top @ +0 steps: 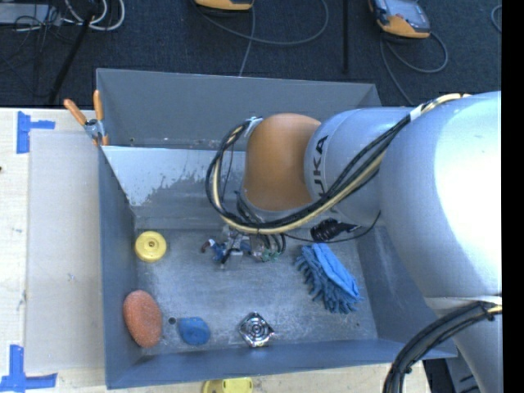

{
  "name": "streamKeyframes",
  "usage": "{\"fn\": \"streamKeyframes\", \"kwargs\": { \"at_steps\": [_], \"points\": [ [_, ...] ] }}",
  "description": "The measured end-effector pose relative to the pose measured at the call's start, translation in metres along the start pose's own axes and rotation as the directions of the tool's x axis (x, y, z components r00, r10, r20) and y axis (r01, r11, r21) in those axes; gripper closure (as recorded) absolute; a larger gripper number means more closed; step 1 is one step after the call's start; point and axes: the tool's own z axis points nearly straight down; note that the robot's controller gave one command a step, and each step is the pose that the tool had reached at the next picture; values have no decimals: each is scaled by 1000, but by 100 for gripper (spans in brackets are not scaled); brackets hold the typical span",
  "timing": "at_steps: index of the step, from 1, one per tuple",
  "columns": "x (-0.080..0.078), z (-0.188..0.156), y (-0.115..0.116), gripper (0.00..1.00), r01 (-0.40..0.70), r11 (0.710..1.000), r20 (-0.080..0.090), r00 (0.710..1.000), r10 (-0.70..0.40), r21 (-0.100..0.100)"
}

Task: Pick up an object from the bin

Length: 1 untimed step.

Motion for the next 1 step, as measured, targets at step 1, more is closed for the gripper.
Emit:
{"fn": "streamKeyframes", "kwargs": {
  "at_steps": [1],
  "points": [
    [16, -163, 13, 100, 13, 1000, 4, 1000, -13, -1]
  ]
}}
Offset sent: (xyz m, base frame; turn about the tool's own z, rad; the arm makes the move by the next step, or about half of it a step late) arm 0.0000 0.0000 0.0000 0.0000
